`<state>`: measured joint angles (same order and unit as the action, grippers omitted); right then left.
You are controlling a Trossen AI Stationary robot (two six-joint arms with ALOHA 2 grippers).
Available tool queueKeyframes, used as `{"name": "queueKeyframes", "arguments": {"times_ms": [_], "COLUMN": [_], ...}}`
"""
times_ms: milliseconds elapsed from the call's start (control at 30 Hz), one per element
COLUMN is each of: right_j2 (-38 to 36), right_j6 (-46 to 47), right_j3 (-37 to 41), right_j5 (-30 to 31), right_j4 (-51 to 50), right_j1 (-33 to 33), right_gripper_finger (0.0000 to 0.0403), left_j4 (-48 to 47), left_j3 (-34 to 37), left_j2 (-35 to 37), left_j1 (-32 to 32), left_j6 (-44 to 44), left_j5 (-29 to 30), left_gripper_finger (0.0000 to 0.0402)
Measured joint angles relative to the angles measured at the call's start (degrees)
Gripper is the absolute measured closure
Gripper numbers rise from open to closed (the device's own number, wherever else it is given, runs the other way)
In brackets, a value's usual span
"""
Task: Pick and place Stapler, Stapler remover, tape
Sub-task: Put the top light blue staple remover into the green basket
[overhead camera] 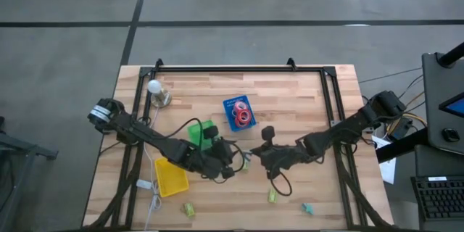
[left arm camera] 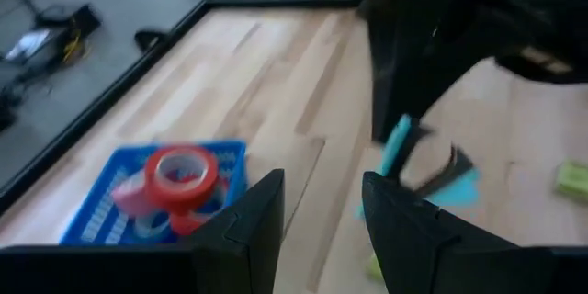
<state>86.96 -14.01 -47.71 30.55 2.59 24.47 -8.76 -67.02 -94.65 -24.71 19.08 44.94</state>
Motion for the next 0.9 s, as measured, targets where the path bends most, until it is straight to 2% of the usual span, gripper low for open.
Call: {"name": "queueKeyframes", "arguments": {"times_ms": [100,300,467,600,900], "right_j2": [0.2,0.2,0.3,0.3,0.3], "right_j6": [-0.2,-0.2,-0.2,-0.2,-0.2], "right_j3": [-0.7,-0.9,-0.9,-0.9,-0.9], "right_j5": [-1.0,-1.1,-3.8,-4.0,-4.2], "right_j4": [-0.2,-0.1,0.6,1.1,1.0], "right_j1": [0.0,0.4,0.5,0.5,0.5], "right_gripper_finger": [0.0394,0.0394,0.0394,0.0394,0.0394], "left_j4": [3.8,4.7,5.9,6.1,6.5], "left_j3": [0.0,0.0,0.0,0.0,0.0], "left_j2": [0.0,0.0,-0.5,-1.2,-1.3], "left_j1": [0.5,1.2,2.0,2.9,3.0], "left_j6": [-5.2,-7.5,-7.5,-7.2,-7.5], "left_j5": [-4.6,-10.3,-9.5,-13.1,-15.1], "left_gripper_finger": [0.0250,0.0250,0.0250,0.0250,0.0258]}}
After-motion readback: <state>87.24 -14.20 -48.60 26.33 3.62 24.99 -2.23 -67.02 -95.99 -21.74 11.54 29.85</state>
